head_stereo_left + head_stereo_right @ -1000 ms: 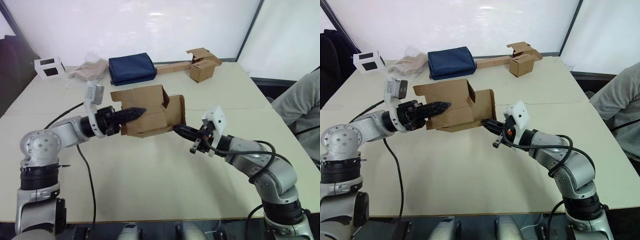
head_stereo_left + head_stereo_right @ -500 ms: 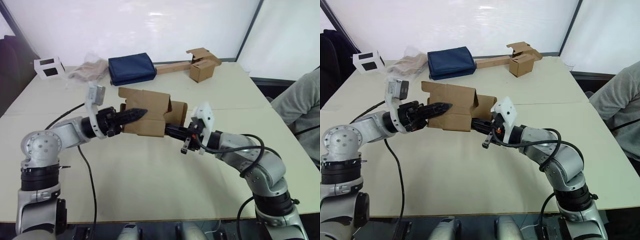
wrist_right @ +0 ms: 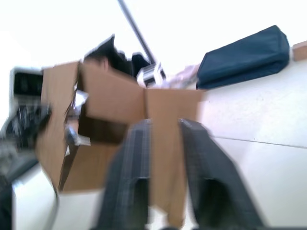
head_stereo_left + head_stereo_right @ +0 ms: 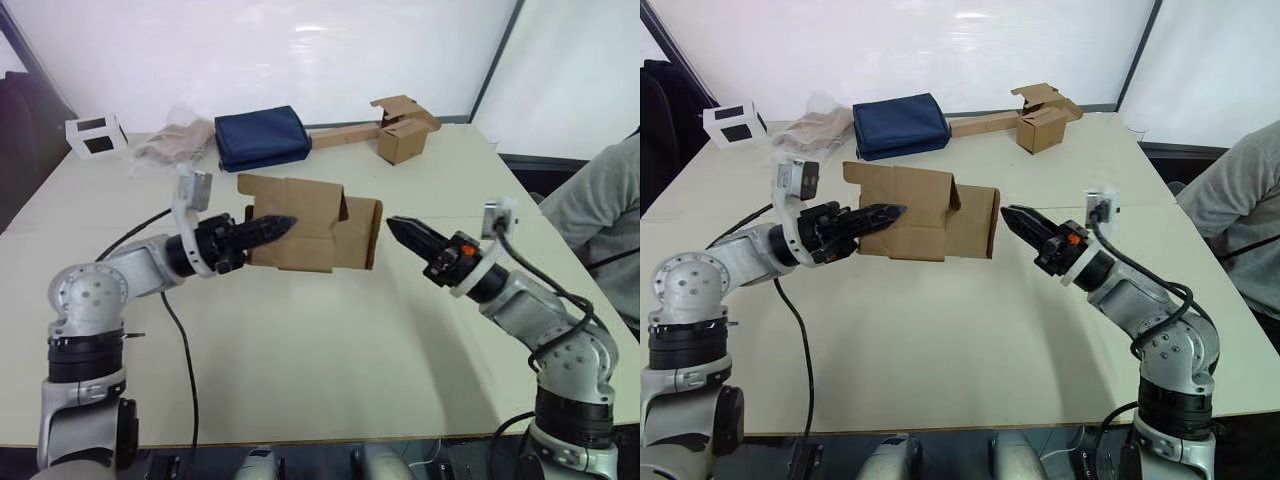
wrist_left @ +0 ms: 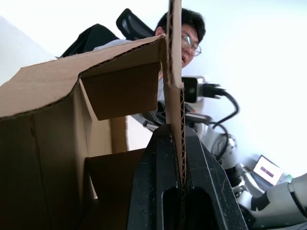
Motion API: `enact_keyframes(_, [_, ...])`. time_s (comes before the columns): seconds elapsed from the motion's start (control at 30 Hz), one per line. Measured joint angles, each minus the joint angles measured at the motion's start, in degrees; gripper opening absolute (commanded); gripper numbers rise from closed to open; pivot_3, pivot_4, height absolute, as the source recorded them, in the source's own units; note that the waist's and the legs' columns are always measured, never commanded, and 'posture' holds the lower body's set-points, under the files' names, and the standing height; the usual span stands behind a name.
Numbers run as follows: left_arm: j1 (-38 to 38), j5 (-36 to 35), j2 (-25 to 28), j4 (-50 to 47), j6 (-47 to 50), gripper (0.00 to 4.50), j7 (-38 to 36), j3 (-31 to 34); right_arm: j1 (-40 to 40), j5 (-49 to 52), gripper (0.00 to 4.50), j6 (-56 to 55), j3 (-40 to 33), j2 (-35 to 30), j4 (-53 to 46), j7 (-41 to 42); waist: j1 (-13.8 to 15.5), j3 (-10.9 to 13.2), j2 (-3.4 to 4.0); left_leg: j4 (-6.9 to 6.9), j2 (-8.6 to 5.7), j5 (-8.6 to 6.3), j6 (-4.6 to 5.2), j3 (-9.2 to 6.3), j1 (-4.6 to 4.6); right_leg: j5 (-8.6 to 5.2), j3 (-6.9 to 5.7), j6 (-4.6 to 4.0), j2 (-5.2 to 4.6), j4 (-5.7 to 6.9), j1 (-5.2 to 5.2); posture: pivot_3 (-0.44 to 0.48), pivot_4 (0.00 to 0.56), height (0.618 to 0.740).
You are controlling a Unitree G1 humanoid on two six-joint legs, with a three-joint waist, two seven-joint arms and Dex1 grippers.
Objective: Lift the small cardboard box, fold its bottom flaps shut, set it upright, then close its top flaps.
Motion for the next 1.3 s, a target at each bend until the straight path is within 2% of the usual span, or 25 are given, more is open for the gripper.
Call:
enact_keyframes(0.17, [-1.94, -1.89, -2.15, 0.80, -0.05, 0.00, 2.11, 0.47, 0.05, 5.36, 4.34, -1.85, -0.75, 8.10, 6.83, -2.41, -0.03, 0.00, 0.00, 0.01, 0.00, 0.00, 0.00, 0.00, 0.01, 0.00, 0.00, 0.00, 0.00, 0.03, 0.00, 0.000, 0.150, 0.740])
enact_keyframes(0.2, [-2.27, -2.55, -2.35, 0.82, -0.05, 0.00, 2.57, 0.55, 0.04, 6.79, 4.45, -2.15, -0.77, 9.55, 8.04, -3.19, -0.03, 0.01, 0.02, 0.00, 0.00, 0.00, 0.00, 0.01, 0.01, 0.00, 0.01, 0.00, 0.00, 0.02, -0.01, 0.000, 0.150, 0.740])
enact_keyframes(0.57, [-2.57, -5.41, -3.52, 1.80, -0.09, 0.00, 6.63, 2.43, 0.03, 16.61, 4.45, -3.29, 2.08, 14.32, 5.49, -7.67, -0.02, 0.01, 0.02, 0.00, 0.00, 0.00, -0.01, -0.01, 0.01, 0.00, 0.00, 0.00, 0.00, 0.03, -0.02, 0.000, 0.150, 0.740])
enact_keyframes(0.93, [-2.66, -5.25, -4.00, 2.63, -1.82, 0.00, 7.09, 2.42, 1.45, 23.49, 4.45, -5.39, 4.81, 13.16, -2.07, -12.24, -0.03, 0.01, 0.02, 0.00, 0.00, 0.00, -0.01, 0.00, 0.01, 0.00, 0.00, 0.00, 0.00, 0.02, -0.02, 0.000, 0.150, 0.740])
enact_keyframes(1.03, [-2.70, -5.24, -4.02, 2.85, -1.93, 0.00, 7.10, 2.42, 1.58, 23.81, 3.77, -6.27, 5.56, 12.66, -2.09, -12.70, -0.05, 0.00, 0.02, 0.00, 0.00, 0.00, -0.01, 0.00, 0.01, 0.00, 0.00, 0.00, 0.00, 0.02, -0.02, 0.000, 0.150, 0.740])
enact_keyframes(1.2, [-3.19, -5.24, -4.33, 2.85, -1.96, 0.00, 7.36, 2.42, 1.85, 23.53, 1.91, -7.05, 6.83, 11.96, -2.10, -12.99, -0.02, 0.01, 0.02, 0.00, 0.00, 0.00, 0.00, 0.00, 0.01, 0.00, 0.00, 0.00, 0.00, 0.02, -0.02, 0.000, 0.150, 0.740])
enact_keyframes(1.3, [-3.97, -5.27, -4.66, 2.84, -1.96, 0.00, 8.00, 2.43, 2.06, 21.90, 1.91, -7.48, 8.20, 11.17, -2.11, -13.11, -0.02, 0.00, 0.02, 0.00, 0.00, 0.00, 0.00, 0.00, 0.01, 0.00, 0.00, 0.00, 0.00, 0.02, -0.02, 0.000, 0.150, 0.740])
